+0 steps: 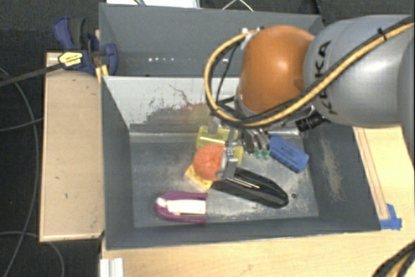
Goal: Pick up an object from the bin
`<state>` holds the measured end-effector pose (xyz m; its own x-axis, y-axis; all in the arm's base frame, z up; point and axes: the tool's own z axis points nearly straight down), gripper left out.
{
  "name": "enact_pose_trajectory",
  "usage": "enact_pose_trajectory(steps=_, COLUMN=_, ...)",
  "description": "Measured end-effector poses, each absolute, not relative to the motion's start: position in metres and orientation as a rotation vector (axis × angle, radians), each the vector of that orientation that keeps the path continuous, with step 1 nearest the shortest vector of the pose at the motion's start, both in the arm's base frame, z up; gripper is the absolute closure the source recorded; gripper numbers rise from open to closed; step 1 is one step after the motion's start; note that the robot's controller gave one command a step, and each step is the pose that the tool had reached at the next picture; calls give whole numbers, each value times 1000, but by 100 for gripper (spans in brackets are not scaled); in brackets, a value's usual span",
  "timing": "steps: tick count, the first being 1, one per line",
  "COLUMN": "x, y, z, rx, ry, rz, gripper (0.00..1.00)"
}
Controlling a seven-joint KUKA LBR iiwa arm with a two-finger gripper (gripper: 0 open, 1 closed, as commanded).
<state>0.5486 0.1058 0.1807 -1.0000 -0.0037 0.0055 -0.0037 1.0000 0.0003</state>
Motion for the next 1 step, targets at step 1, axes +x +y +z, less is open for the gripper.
enact_pose_trajectory(steps=1, x=550, y=105, z=186, rx=-2, ry=-3144, rz=-2, gripper=0)
